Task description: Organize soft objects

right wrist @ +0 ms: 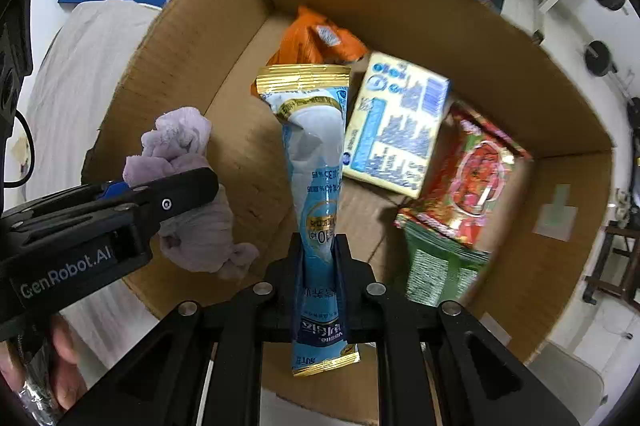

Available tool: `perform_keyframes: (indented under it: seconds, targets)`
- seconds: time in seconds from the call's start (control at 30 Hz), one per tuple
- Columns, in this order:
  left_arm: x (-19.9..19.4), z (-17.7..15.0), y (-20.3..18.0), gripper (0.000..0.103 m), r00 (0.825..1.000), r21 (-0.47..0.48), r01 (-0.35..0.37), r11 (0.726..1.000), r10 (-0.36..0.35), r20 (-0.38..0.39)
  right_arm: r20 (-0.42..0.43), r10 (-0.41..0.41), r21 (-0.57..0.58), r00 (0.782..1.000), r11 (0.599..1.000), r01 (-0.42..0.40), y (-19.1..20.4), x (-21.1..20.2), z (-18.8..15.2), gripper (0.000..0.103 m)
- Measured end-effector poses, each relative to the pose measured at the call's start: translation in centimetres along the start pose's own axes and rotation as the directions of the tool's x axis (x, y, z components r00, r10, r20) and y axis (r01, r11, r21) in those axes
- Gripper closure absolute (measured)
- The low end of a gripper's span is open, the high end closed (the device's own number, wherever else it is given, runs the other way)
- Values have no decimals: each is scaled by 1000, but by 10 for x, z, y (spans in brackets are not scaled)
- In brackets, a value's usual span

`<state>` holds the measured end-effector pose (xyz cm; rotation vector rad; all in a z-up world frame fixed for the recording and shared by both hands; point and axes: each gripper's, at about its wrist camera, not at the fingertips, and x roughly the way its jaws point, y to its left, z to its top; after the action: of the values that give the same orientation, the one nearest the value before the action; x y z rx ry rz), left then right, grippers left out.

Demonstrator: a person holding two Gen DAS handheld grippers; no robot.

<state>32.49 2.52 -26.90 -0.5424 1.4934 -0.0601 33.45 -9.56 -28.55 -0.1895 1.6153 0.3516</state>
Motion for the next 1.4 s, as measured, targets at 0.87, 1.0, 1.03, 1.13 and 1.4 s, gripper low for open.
perform_keyframes:
  seconds: [0.87,1.0,1.03,1.13,1.4]
  targets:
    - [-40,-48,-43,7,950,266,-277,924,222,217,112,-78,305,991,951,41,-66,-28,-84,38]
    - [-42,-55,-43,6,930,276,-323,906,249,271,133,-109,344,985,937,58,-61,-42,-100,29]
    - [-43,-56,-44,3,926,276,-328,903,251,280,139,-111,350,984,935,56,-59,-38,-100,25]
    - [-46,-59,-45,1,920,284,-340,896,254,299,155,-130,372,979,926,64,-60,-40,-106,11]
    - [-65,-70,-55,1,902,320,-361,876,242,357,189,-154,432,970,900,58,-62,-49,-119,3]
